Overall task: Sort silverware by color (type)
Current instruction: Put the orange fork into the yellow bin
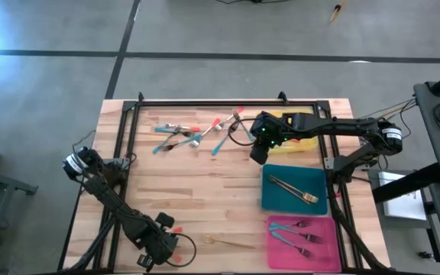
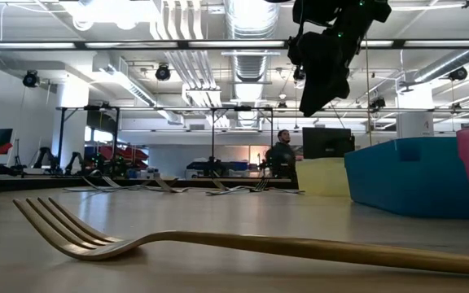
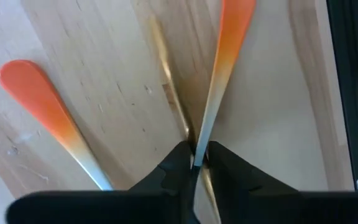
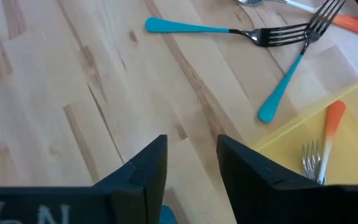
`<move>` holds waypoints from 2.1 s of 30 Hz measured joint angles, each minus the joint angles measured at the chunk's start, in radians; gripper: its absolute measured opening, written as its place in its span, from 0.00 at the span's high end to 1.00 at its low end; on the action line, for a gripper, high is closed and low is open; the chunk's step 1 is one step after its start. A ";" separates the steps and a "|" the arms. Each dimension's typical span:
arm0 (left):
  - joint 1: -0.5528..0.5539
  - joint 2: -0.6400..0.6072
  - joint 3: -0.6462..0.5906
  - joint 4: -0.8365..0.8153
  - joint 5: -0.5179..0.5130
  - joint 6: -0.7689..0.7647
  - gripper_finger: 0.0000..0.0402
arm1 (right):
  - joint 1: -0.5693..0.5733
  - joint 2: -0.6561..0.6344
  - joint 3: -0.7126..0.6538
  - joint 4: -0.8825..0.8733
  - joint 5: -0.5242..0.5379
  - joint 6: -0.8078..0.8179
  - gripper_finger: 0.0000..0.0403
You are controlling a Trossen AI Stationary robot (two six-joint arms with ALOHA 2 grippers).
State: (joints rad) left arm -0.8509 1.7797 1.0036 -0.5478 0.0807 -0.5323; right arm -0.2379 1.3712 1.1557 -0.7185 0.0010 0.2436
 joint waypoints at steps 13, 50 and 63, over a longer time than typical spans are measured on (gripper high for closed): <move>-0.010 0.000 0.007 0.005 0.005 -0.057 1.00 | 0.000 0.000 0.000 0.000 0.000 -0.009 0.73; -0.013 0.038 0.107 -0.091 0.008 -0.124 1.00 | 0.000 0.000 0.000 -0.001 0.001 -0.060 0.74; -0.013 0.039 0.107 -0.077 0.008 -0.166 0.88 | 0.000 0.000 0.000 -0.001 0.001 -0.060 0.74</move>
State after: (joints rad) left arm -0.8642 1.8183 1.1103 -0.6243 0.0891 -0.6983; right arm -0.2382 1.3712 1.1557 -0.7197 0.0017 0.1837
